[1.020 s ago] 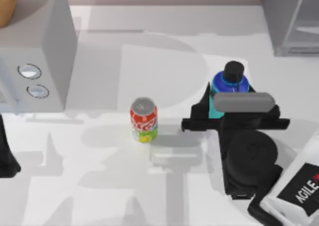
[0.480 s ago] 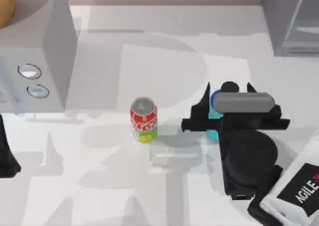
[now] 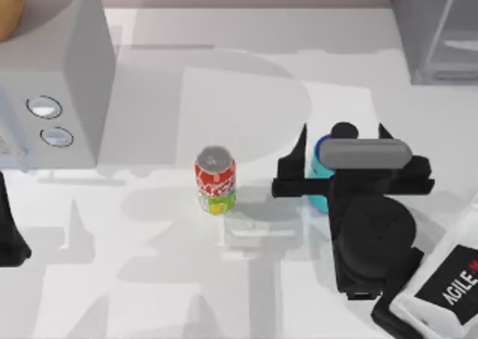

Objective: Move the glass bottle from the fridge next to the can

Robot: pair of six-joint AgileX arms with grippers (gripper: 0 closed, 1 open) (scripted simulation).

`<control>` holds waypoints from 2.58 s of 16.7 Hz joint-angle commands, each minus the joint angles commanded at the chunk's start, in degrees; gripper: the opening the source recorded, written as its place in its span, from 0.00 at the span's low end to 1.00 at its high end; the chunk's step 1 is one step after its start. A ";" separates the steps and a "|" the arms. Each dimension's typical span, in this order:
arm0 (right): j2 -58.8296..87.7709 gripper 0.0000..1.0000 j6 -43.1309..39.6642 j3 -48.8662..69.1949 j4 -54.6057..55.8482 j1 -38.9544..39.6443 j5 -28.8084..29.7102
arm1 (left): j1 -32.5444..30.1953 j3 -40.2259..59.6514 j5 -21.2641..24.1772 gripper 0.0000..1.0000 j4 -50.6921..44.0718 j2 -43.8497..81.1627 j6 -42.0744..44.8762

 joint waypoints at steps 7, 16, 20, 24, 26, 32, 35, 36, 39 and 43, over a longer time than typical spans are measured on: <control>-1.28 1.00 0.23 -3.66 2.05 3.68 3.74 | 0.00 0.00 0.00 1.00 0.00 0.00 0.00; -4.93 1.00 0.07 -5.13 -0.92 3.59 2.54 | 0.00 0.00 0.00 1.00 0.00 0.00 0.00; -17.84 1.00 -0.45 -7.74 -11.85 0.28 -3.96 | 0.00 0.00 0.00 1.00 0.00 0.00 0.00; -37.96 1.00 -0.96 -12.16 -27.68 -6.26 -13.30 | 0.00 0.00 0.00 1.00 0.00 0.00 0.00; -49.59 1.00 -1.15 -14.74 -36.45 -10.54 -18.59 | 0.00 0.00 0.00 1.00 0.00 0.00 0.00; -85.39 1.00 -1.48 -22.60 -61.81 -25.90 -34.38 | 0.00 0.00 0.00 1.00 0.00 0.00 0.00; -100.93 1.00 -1.61 -26.29 -72.24 -34.12 -41.01 | 0.00 0.00 0.00 1.00 0.00 0.00 0.00; -105.27 1.00 -1.66 -27.40 -75.19 -36.75 -42.83 | 0.00 0.00 0.00 1.00 0.00 0.00 0.00; -114.68 1.00 -1.81 -30.15 -82.01 -43.47 -46.93 | 0.00 0.00 0.00 1.00 0.00 0.00 0.00; -118.68 1.00 -1.90 -31.55 -85.20 -46.91 -48.86 | 0.00 0.00 0.00 1.00 0.00 0.00 0.00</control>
